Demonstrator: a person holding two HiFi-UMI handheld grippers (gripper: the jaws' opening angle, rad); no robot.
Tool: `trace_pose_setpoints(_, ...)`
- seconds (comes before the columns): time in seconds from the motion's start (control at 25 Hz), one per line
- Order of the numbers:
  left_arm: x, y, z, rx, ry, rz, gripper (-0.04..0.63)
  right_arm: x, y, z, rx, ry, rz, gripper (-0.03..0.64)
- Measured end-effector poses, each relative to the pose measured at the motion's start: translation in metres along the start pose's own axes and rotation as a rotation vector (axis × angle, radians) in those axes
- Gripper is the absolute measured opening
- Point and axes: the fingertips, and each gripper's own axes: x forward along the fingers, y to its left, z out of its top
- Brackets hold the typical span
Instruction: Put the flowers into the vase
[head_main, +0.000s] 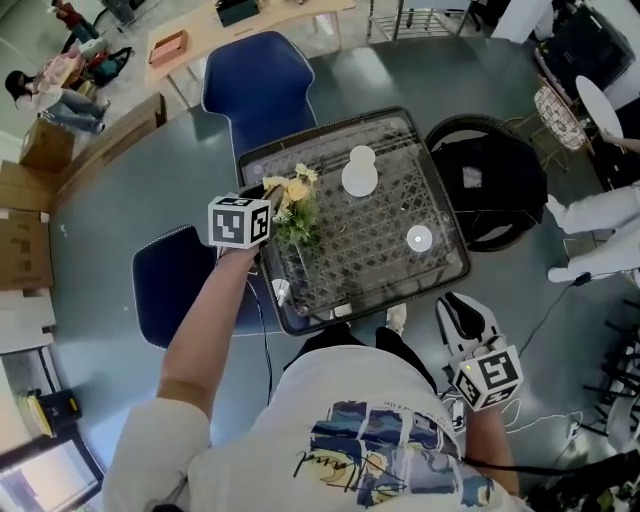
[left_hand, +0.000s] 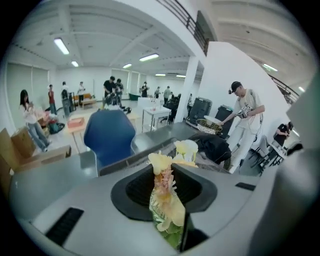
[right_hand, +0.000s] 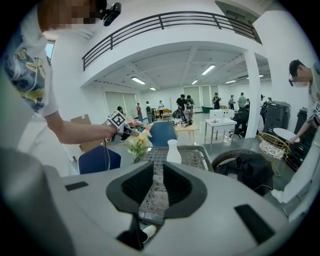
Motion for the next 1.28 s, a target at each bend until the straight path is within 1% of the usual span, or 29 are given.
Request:
trace_pose_setpoints(0.16, -0.033, -0.026, 0.089, 0.141, -0.181, -0.005, 0.109, -0.01, -0.006, -0.002, 0.004, -0.015, -0.024, 0.06)
trace_pose_setpoints(0.32, -0.06, -0.057, 0.161, 0.257, -0.329, -0.01, 0.107, -0.028, -0.016, -0.006, 0.023, -0.027, -0.073, 0.06)
trace_pose_setpoints(0.44, -0.071, -0.079, 0.203, 0.323, -0.406, -0.019, 0.104, -0.04, -0.019, -0.01, 0.037, -0.036, -0.102, 0.06)
trace_pose_setpoints(0.64, -0.072, -0.112, 0.249, 0.387, -0.504, -0.033, 0.103, -0.058, -0.031, -0.017, 0.065, -0.046, -0.151, 0.06)
trace_pose_setpoints(0.76, -0.062, -0.129, 0.266, 0.412, -0.546, -0.05, 0.103, -0.067, -0.035, -0.02, 0.074, -0.048, -0.182, 0.06)
trace_pose_setpoints(0.96, -0.046, -0.152, 0.271, 0.425, -0.583, -0.06, 0.103, -0.086, -0.043, -0.028, 0.086, -0.045, -0.226, 0.06)
trace_pose_setpoints(1.12, -0.023, -0.161, 0.267, 0.448, -0.594, -0.059, 0.103, -0.094, -0.052, -0.033, 0.1, -0.041, -0.25, 0.06)
trace_pose_setpoints(1.28, 0.002, -0.164, 0.25, 0.461, -0.589, -0.039, 0.103, -0.099, -0.061, -0.035, 0.111, -0.035, -0.259, 0.06)
